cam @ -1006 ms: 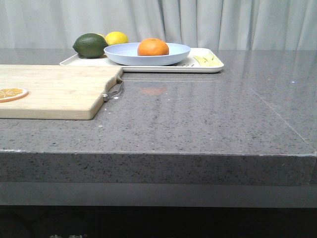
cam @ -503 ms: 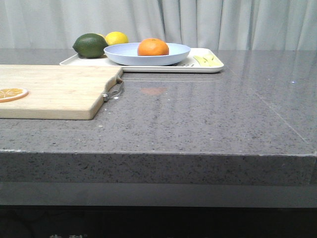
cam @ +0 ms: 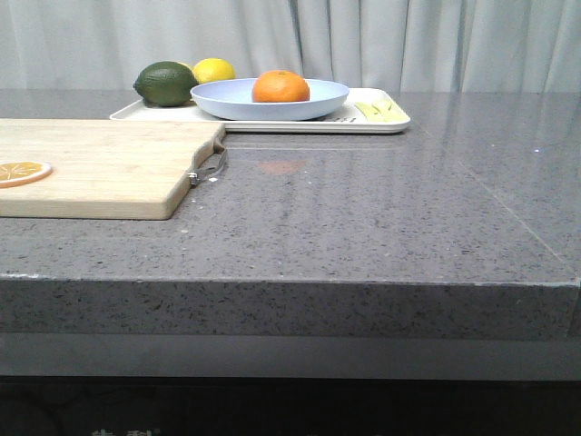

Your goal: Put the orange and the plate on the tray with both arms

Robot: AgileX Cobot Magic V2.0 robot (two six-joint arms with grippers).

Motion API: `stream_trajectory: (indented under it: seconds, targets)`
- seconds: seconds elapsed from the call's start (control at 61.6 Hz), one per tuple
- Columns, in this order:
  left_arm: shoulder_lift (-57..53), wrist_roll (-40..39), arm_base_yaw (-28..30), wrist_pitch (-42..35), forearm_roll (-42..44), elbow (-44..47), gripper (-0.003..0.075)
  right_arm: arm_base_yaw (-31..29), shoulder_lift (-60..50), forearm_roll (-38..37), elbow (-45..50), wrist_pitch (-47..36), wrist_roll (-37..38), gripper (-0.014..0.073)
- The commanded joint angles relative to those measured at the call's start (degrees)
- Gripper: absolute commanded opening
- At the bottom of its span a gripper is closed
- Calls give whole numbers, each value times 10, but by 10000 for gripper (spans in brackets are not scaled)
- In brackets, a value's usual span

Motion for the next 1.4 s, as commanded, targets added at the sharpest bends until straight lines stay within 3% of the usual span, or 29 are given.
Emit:
stream_trajectory:
  seconds: [0.0,0.114,0.276,0.454,1.347,1.38]
  targets:
    - [-11,-5,1,-50,-4,2,-18,-3,0,-1,21,-120,-11,-111]
    - [-11,-5,1,-50,-4,2,-18,-3,-37,22,86,-202,-11,-111]
    - [-11,-5,1,-50,-4,2,-18,-3,-112,29,172,-212,-11,-111]
    - [-11,-5,1,-50,-4,2,-18,-2,-108,37,229,-252,-11,-111]
    - [-11,-5,1,-50,-4,2,-18,-2,-109,37,228,-244,-11,-111]
    - [-11,-5,1,-50,-4,2,-18,-2,-109,37,228,-244,-11,-62]
